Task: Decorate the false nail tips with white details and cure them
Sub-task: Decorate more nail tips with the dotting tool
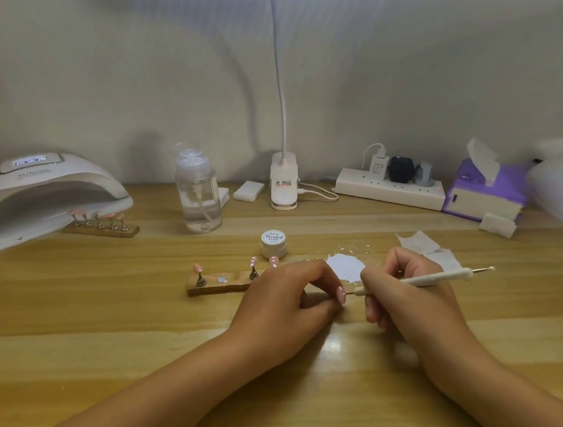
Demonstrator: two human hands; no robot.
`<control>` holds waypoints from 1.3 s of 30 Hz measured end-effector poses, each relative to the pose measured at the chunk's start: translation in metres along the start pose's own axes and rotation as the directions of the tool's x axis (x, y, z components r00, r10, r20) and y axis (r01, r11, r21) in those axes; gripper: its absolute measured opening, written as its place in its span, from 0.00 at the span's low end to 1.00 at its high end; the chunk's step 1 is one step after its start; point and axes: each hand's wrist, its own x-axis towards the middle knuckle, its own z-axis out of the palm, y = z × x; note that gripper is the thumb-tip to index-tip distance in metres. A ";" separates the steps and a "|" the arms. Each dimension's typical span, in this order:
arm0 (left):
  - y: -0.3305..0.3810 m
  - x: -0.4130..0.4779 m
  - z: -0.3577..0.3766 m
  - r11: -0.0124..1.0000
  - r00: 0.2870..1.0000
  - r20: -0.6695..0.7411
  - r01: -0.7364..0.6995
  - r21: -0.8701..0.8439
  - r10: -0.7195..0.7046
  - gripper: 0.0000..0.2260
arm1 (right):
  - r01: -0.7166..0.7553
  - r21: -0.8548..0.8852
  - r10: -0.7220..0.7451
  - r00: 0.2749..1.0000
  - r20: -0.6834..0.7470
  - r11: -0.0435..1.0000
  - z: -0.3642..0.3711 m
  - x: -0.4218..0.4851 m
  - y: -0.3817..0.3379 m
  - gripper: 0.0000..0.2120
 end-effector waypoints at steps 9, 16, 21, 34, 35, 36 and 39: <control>-0.001 0.000 0.001 1.000 1.000 -0.006 -0.019 0.005 0.019 0.07 | 0.004 -0.038 -0.003 0.999 0.034 0.999 0.000 0.001 0.003 0.14; -0.001 0.001 0.001 1.000 1.000 -0.007 -0.022 0.009 0.022 0.07 | 0.010 -0.052 -0.007 0.999 0.046 0.999 0.000 0.001 0.003 0.11; -0.004 0.002 0.002 0.999 0.999 -0.008 -0.033 0.006 0.033 0.06 | 0.004 -0.018 -0.003 0.999 0.039 1.000 0.000 0.001 0.001 0.09; -0.002 0.001 0.001 1.000 1.000 0.004 -0.012 -0.009 0.012 0.05 | 0.028 -0.031 -0.027 0.999 0.038 0.999 0.000 0.000 0.001 0.14; -0.001 0.001 0.000 1.000 1.000 0.004 -0.011 -0.010 0.011 0.05 | 0.035 -0.049 -0.032 0.999 0.043 0.998 0.000 0.000 0.001 0.16; -0.001 0.001 0.000 1.000 1.000 0.004 -0.010 -0.011 0.010 0.06 | 0.039 -0.063 -0.036 0.998 0.047 0.997 0.000 0.000 0.002 0.16; -0.001 0.001 0.000 1.000 1.000 0.008 -0.003 -0.011 0.004 0.06 | 0.041 -0.074 -0.038 0.998 0.041 0.996 0.000 0.000 0.002 0.15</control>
